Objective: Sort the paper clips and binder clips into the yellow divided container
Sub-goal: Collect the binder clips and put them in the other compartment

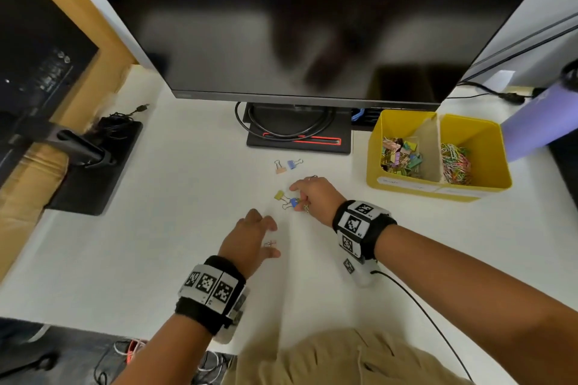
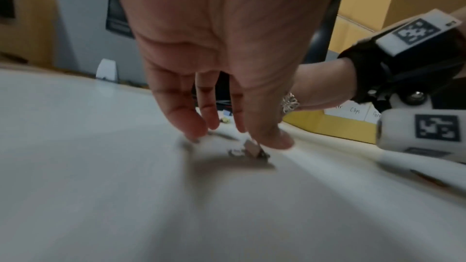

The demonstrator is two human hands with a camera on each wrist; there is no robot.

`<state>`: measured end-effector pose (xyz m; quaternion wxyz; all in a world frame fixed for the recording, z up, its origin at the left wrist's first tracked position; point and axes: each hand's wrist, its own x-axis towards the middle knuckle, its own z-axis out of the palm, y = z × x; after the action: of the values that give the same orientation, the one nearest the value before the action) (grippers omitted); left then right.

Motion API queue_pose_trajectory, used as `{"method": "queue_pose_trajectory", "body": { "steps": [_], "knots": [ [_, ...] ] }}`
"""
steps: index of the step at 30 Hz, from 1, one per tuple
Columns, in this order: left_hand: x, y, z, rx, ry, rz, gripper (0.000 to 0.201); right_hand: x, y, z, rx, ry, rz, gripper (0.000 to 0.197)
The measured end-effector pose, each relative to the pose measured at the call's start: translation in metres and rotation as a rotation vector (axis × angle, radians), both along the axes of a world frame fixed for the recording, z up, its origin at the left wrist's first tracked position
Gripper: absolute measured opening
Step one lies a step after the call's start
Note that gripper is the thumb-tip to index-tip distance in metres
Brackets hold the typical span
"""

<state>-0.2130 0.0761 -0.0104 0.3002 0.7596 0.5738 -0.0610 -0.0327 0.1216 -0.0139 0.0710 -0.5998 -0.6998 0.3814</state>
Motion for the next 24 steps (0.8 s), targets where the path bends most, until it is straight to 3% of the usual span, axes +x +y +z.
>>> {"method": "queue_pose_trajectory", "body": {
  "steps": [3, 6, 11, 14, 16, 18, 20, 22, 24],
  "knots": [
    [0.001, -0.003, -0.009, 0.023, -0.048, 0.017, 0.027, -0.008, 0.002, -0.004, -0.013, -0.081, 0.058, 0.037],
    [-0.001, 0.000, -0.014, 0.044, -0.153, 0.105, 0.022, -0.009, 0.001, -0.005, 0.030, -0.105, 0.096, 0.018],
    [-0.007, 0.025, -0.013, 0.085, -0.461, 0.596, 0.011, -0.001, -0.002, -0.008, 0.080, -0.154, 0.127, 0.025],
    [-0.004, 0.037, -0.009, -0.196, -0.852, 0.883, 0.007, 0.002, -0.001, -0.011, 0.085, -0.177, 0.163, 0.029],
    [0.003, 0.041, -0.005, -0.392, -1.123, 0.967, 0.012, 0.002, -0.002, -0.015, 0.113, -0.286, 0.256, 0.033],
    [0.010, 0.046, -0.003, -0.495, -1.270, 0.992, 0.012, 0.001, -0.005, -0.016, 0.138, -0.364, 0.332, 0.037],
    [0.015, 0.053, -0.002, -0.549, -1.342, 1.039, 0.022, 0.003, -0.004, -0.016, 0.142, -0.355, 0.328, 0.035],
    [0.018, 0.062, -0.001, -0.556, -1.318, 1.041, 0.019, 0.009, 0.001, -0.014, 0.114, -0.293, 0.249, 0.030],
    [0.022, 0.067, -0.003, -0.419, -1.112, 0.870, 0.023, 0.017, 0.005, -0.011, 0.086, -0.214, 0.152, 0.027]
  ]
}}
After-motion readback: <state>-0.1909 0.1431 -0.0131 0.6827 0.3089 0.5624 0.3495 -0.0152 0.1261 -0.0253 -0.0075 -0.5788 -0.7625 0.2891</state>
